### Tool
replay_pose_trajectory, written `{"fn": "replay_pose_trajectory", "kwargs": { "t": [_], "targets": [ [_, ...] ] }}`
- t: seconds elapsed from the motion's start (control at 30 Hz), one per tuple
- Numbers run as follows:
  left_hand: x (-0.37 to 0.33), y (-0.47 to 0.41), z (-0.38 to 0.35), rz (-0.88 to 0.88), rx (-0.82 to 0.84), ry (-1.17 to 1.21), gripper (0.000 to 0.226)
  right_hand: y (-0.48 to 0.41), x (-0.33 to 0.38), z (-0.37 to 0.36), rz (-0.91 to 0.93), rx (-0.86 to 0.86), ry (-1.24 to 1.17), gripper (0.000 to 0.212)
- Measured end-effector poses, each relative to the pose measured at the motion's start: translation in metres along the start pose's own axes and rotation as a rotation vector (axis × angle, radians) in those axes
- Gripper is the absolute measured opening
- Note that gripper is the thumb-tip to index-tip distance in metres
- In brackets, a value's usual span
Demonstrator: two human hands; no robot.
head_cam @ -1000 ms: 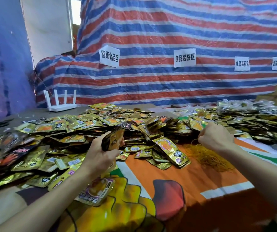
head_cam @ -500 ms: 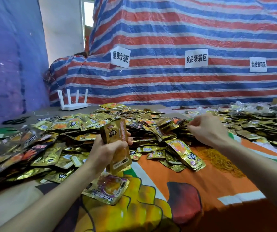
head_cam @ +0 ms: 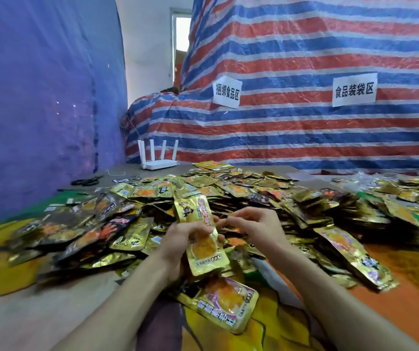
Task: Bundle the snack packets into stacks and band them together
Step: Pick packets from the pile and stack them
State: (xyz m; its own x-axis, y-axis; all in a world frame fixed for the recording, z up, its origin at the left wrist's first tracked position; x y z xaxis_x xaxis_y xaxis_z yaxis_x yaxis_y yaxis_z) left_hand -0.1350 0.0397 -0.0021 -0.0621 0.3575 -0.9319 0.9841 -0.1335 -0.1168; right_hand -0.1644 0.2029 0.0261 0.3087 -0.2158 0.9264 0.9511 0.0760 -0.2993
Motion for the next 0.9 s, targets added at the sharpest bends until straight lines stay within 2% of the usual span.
{"fn": "replay_pose_trajectory", "kwargs": {
  "t": [0.1, 0.17, 0.3, 0.43, 0.53, 0.63, 0.73, 0.83, 0.9],
  "targets": [
    [-0.001, -0.003, 0.003, -0.009, -0.025, -0.068, 0.022, -0.004, -0.012, 0.004, -0.040, -0.025, -0.022, 0.009],
    [0.000, -0.003, 0.002, 0.027, 0.003, -0.016, 0.022, -0.004, -0.020, 0.004, -0.133, 0.062, -0.109, 0.007],
    [0.002, -0.004, 0.000, 0.062, 0.078, 0.184, 0.031, 0.006, -0.015, -0.004, -0.264, 0.408, -0.571, 0.009],
    [0.004, -0.004, -0.006, 0.079, 0.165, 0.265, 0.032, 0.009, 0.003, -0.001, -0.196, 0.479, -0.943, 0.001],
    [0.009, -0.003, -0.012, 0.124, 0.224, 0.287, 0.027, 0.010, 0.010, 0.001, -0.164, 0.489, -1.075, 0.029],
    [0.014, -0.004, -0.016, 0.148, 0.263, 0.284, 0.026, 0.009, 0.008, -0.001, -0.163, 0.452, -0.989, 0.043],
    [0.022, -0.005, -0.015, 0.173, 0.225, 0.144, 0.023, 0.008, -0.001, -0.006, -0.166, 0.387, -0.695, 0.042],
    [0.024, -0.005, -0.008, 0.189, 0.096, 0.027, 0.019, 0.010, -0.006, -0.008, -0.149, 0.372, -0.540, 0.045],
    [0.020, -0.008, 0.001, 0.141, -0.033, 0.007, 0.019, 0.009, -0.009, -0.003, -0.135, 0.307, -0.496, 0.045]
  ]
}}
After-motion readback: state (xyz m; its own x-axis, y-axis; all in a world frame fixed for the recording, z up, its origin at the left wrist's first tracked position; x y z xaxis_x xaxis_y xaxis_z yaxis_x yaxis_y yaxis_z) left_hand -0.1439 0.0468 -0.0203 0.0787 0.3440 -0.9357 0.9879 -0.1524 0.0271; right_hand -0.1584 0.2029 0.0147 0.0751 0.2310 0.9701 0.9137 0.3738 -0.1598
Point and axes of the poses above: each hand's wrist, its own y-axis away from the middle knuckle, its own z-axis out of the back of the hand, x = y × z, the point moved 7 cm from there along -y, towards the middle knuckle, and after that the axes turned 4 degrees about -z, right-handed, at the moved point
